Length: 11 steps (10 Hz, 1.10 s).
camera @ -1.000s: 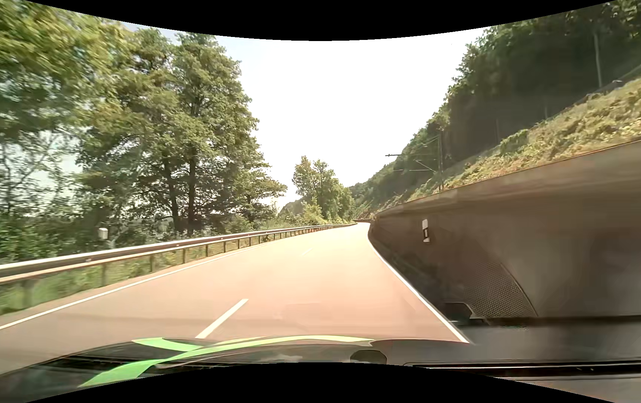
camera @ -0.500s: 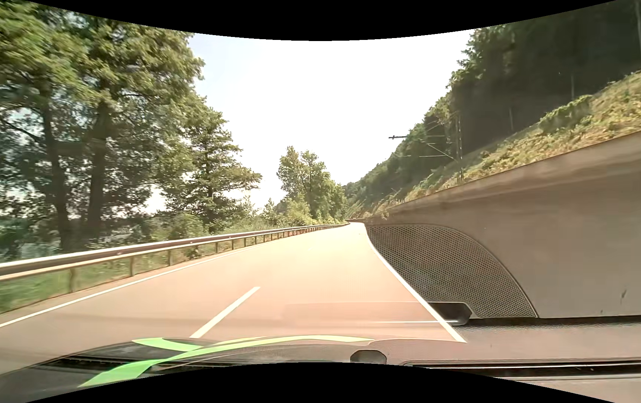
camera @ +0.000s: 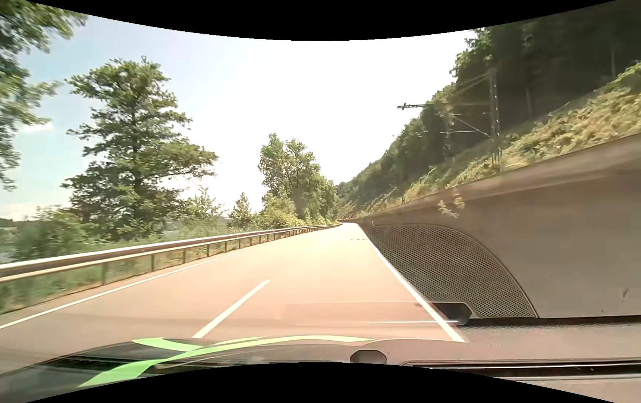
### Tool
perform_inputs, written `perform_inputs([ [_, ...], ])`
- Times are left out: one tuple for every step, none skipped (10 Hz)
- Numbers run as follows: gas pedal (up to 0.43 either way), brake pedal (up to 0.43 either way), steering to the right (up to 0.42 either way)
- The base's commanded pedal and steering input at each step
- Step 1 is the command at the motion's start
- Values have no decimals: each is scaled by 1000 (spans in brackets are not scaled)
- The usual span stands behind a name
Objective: Follow the waypoints while adhering to traffic rules and regulations
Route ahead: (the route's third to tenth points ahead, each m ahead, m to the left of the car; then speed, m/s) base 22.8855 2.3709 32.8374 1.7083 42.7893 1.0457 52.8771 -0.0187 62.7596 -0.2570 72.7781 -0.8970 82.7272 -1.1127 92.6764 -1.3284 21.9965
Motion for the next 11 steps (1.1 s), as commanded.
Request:
perform_inputs([
  [228, 0, 6],
  [197, 0, 5],
  [189, 0, 4],
  [177, 0, 5],
  [177, 0, 4],
  [177, 0, 3],
  [177, 0, 3],
  [177, 0, 3],
  [177, 0, 3],
  [177, 0, 3],
  [177, 0, 3],
])
